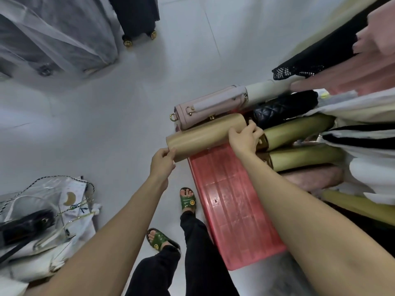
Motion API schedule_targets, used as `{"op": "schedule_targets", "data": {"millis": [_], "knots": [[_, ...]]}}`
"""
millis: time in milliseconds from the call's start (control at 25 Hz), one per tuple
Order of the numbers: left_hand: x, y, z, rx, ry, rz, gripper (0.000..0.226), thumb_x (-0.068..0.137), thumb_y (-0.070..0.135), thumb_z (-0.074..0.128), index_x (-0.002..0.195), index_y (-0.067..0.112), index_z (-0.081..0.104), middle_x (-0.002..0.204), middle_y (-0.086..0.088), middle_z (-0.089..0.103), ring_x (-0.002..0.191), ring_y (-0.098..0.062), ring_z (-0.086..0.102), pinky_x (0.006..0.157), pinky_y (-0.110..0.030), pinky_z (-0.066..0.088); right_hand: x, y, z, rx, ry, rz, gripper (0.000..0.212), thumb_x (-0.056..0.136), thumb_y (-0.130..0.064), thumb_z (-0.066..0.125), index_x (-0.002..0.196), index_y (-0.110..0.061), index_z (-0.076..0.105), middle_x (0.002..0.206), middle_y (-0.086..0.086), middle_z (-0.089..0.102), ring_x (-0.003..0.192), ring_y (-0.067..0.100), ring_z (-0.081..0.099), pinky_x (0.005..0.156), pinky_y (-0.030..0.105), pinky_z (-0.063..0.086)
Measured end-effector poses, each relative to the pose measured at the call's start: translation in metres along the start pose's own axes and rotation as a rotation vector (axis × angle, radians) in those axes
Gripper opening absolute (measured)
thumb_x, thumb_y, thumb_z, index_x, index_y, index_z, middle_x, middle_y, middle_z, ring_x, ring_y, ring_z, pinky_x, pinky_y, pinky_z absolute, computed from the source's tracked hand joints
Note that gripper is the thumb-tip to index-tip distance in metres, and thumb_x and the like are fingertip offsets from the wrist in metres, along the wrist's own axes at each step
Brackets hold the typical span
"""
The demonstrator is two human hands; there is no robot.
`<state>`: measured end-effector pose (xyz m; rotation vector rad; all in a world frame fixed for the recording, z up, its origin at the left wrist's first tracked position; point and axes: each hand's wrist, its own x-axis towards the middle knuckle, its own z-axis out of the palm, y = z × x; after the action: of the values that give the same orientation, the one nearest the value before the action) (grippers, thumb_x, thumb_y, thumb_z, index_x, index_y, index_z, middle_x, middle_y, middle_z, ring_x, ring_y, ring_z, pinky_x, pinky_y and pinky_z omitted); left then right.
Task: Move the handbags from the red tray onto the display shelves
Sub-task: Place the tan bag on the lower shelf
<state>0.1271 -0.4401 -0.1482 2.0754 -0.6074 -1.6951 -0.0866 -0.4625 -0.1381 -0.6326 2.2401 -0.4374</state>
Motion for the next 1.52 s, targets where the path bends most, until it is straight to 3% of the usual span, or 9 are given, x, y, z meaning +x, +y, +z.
{"op": "schedule_targets", "data": {"millis": [240, 400, 560, 720, 880, 1000, 1280, 1400, 1520], "knots": [[0.007, -0.022, -0.020, -0.113, 0.193, 0.011, 0.029, 0.099, 0.032, 0.062, 0.118, 0.011, 0.054, 0.104, 0.005, 0.056, 0.100, -0.015, 0.058, 0.104, -0.042, 0.050, 0.004, 0.020, 0.018, 0.175, -0.119, 0.108, 0.062, 0.095, -0.040, 0.065, 0.141, -0.008, 0.039, 0.138, 0.013, 0.056, 0.122, 0.030, 0.057, 0.101, 0.033, 0.042], [0.003, -0.029, -0.009, -0.150, 0.186, -0.013, 0.035, 0.102, 0.040, 0.055, 0.124, 0.013, 0.059, 0.099, 0.006, 0.060, 0.084, -0.007, 0.056, 0.100, -0.044, 0.052, -0.010, 0.029, 0.021, 0.333, -0.082, 0.184, 0.063, 0.093, -0.045, 0.070, 0.135, -0.010, 0.039, 0.121, 0.004, 0.052, 0.105, 0.021, 0.052, 0.089, 0.026, 0.036], [-0.007, -0.026, -0.021, -0.134, 0.222, 0.018, 0.029, 0.100, 0.043, 0.056, 0.119, 0.022, 0.061, 0.117, 0.004, 0.062, 0.111, -0.017, 0.058, 0.104, -0.042, 0.048, -0.029, 0.025, 0.023, 0.460, -0.055, 0.204, 0.046, 0.095, -0.046, 0.066, 0.117, -0.014, 0.043, 0.113, 0.001, 0.053, 0.102, 0.018, 0.051, 0.084, 0.028, 0.034], [-0.031, -0.022, -0.068, -0.271, 0.246, -0.040, 0.047, 0.100, 0.058, 0.044, 0.128, 0.025, 0.063, 0.123, 0.009, 0.061, 0.118, -0.016, 0.053, 0.095, -0.039, 0.033, -0.066, 0.003, 0.035, 0.466, -0.140, 0.139, 0.044, 0.099, -0.060, 0.049, 0.117, -0.019, 0.053, 0.120, 0.002, 0.058, 0.106, 0.019, 0.052, 0.084, 0.034, 0.037], [-0.070, -0.027, -0.121, -0.424, 0.276, 0.007, 0.040, 0.102, 0.063, 0.034, 0.110, 0.037, 0.063, 0.106, 0.023, 0.060, 0.119, -0.014, 0.054, 0.099, -0.041, 0.026, -0.117, -0.034, 0.048, 0.398, -0.239, 0.034, 0.052, 0.102, -0.058, 0.037, 0.141, -0.026, 0.052, 0.147, 0.007, 0.049, 0.131, 0.027, 0.049, 0.105, 0.039, 0.038], [-0.113, -0.028, -0.176, -0.510, 0.345, 0.121, 0.040, 0.102, 0.064, 0.033, 0.104, 0.038, 0.063, 0.106, 0.022, 0.063, 0.107, -0.008, 0.058, 0.102, -0.041, 0.029, -0.171, -0.072, 0.056, 0.331, -0.349, -0.149, 0.051, 0.105, -0.049, 0.032, 0.141, -0.021, 0.057, 0.142, 0.003, 0.053, 0.130, 0.023, 0.048, 0.096, 0.032, 0.034], [-0.232, -0.035, -0.295, -0.645, 0.520, 0.388, 0.049, 0.093, 0.069, 0.043, 0.126, 0.038, 0.063, 0.128, 0.011, 0.066, 0.114, -0.012, 0.061, 0.097, -0.042, 0.048, -0.320, -0.129, 0.057, 0.363, -0.512, -0.349, 0.059, 0.085, -0.064, 0.034, 0.123, -0.029, 0.061, 0.115, -0.003, 0.057, 0.112, 0.026, 0.051, 0.097, 0.046, 0.043], [-0.290, -0.047, -0.337, -0.614, 0.620, 0.471, 0.065, 0.076, 0.086, 0.042, 0.127, 0.050, 0.061, 0.129, 0.014, 0.065, 0.121, -0.015, 0.059, 0.108, -0.048, 0.044, -0.384, -0.138, 0.051, 0.396, -0.587, -0.450, 0.058, 0.090, -0.064, 0.036, 0.130, -0.028, 0.058, 0.121, -0.002, 0.057, 0.106, 0.020, 0.051, 0.088, 0.040, 0.042], [-0.344, -0.058, -0.364, -0.651, 0.686, 0.538, 0.071, 0.069, 0.089, 0.040, 0.128, 0.053, 0.059, 0.130, 0.010, 0.064, 0.121, -0.019, 0.059, 0.108, -0.050, 0.044, -0.438, -0.144, 0.043, 0.454, -0.662, -0.533, 0.052, 0.097, -0.059, 0.040, 0.136, -0.027, 0.055, 0.129, -0.002, 0.055, 0.116, 0.020, 0.052, 0.102, 0.040, 0.044]]}}
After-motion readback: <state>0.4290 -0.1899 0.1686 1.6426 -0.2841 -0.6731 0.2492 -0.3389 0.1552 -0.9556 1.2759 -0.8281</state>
